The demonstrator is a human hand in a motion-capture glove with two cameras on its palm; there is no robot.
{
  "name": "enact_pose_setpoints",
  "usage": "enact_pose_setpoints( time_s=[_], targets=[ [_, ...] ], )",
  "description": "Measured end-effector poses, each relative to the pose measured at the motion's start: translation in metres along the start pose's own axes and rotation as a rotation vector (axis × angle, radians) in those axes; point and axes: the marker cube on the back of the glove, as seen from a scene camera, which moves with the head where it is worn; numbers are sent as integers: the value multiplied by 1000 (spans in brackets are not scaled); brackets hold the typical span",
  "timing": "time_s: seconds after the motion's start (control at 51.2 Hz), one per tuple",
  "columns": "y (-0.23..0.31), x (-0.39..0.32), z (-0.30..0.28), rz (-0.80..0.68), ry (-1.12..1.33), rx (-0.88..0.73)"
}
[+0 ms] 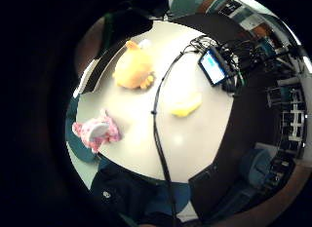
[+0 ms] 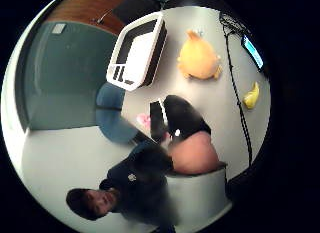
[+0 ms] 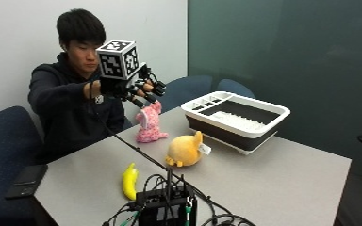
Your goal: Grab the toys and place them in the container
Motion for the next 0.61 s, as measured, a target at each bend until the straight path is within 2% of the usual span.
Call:
enact_pose_setpoints(
  time_s=[0.605],
  targets=[
    [-17, -9, -3, -21, 104, -57]
  ],
)
